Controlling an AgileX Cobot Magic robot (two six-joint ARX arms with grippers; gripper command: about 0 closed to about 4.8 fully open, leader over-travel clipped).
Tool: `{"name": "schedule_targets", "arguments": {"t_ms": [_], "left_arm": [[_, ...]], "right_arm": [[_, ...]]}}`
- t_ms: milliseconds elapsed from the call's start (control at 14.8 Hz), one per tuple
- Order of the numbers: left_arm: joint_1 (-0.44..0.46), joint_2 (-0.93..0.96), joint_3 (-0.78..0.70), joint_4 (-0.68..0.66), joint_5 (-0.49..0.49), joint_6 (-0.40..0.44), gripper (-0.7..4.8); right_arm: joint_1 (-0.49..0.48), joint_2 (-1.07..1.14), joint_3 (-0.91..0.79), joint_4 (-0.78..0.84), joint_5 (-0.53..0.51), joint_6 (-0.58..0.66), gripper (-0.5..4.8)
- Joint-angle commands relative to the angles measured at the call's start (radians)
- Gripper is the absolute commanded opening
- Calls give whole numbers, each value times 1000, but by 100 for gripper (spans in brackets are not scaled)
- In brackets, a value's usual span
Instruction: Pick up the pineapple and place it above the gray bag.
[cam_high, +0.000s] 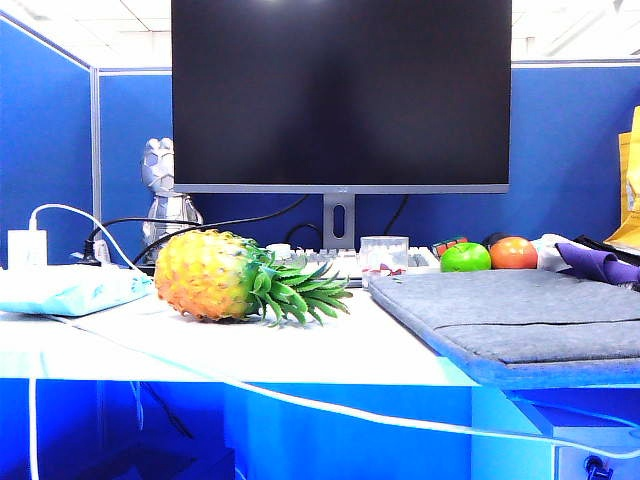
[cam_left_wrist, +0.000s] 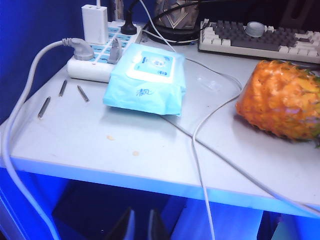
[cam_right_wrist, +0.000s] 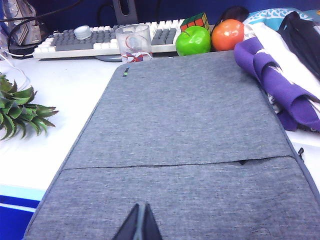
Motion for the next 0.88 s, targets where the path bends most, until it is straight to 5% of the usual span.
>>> {"name": "schedule_targets", "arguments": {"t_ms": [67, 270, 337, 405, 472, 742, 809, 877], "left_arm": [[0, 0, 1, 16, 1, -2, 57], [0, 0, 1, 14, 10, -3, 57], [0, 0, 3, 17, 71, -2, 58], [0, 0, 23, 89, 247, -39, 58], [0, 0, 78, 115, 256, -89, 59], [0, 120, 450, 80, 183, 40, 205], [0, 216, 561, 34, 185, 106, 273], [0, 335, 671, -27, 194, 185, 333]], "right_arm": [[0, 0, -9, 14, 1, 4, -1], [0, 0, -9, 14, 1, 4, -1], [0, 0, -9, 14, 1, 4, -1], [0, 0, -9, 34, 1, 10, -1], [0, 0, -9, 64, 0, 13, -1], [1, 0, -9, 306, -4, 117, 8], [1, 0, -6, 380, -28, 116, 98], [1, 0, -5, 459, -67, 116, 302]]}}
